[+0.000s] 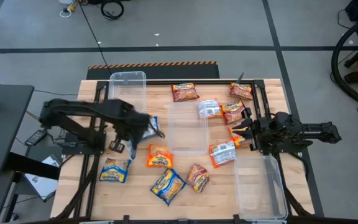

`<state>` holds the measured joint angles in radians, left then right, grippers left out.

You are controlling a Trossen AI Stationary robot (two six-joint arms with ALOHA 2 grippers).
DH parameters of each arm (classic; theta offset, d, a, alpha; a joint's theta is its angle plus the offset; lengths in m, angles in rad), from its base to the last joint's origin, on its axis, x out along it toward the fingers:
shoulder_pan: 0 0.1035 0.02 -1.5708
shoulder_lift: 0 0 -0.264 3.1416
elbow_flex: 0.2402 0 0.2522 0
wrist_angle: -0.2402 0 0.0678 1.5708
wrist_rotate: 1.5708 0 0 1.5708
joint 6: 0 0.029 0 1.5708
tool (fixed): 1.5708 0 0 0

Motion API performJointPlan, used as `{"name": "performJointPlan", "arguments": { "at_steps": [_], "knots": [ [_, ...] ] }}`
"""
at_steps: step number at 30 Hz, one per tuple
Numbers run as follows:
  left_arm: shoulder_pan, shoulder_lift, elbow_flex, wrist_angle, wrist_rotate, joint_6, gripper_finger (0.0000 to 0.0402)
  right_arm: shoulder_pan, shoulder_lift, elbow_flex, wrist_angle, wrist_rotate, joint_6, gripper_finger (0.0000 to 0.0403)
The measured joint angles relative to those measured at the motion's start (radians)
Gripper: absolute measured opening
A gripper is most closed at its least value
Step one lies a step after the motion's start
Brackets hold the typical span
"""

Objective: Sort Maruchan noodles
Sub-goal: Put the blue noodle pack into the top transparent bin

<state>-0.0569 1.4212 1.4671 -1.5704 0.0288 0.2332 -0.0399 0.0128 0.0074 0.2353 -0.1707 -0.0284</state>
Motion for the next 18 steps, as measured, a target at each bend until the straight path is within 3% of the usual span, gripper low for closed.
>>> {"name": "performJointPlan", "arguments": {
  "at_steps": [6, 18],
  "knots": [
    [0.064, -0.152, 0.107, 0.007, -0.042, -0.153, 0.0001, 0.0, 0.0, 0.0, 0.01, -0.004, 0.0, 0.0064],
    [0.327, -0.285, 0.197, 0.015, -0.451, -0.365, 0.0001, 0.0, 0.0, 0.0, 0.024, -0.006, 0.0, 0.0064]
  ]
}}
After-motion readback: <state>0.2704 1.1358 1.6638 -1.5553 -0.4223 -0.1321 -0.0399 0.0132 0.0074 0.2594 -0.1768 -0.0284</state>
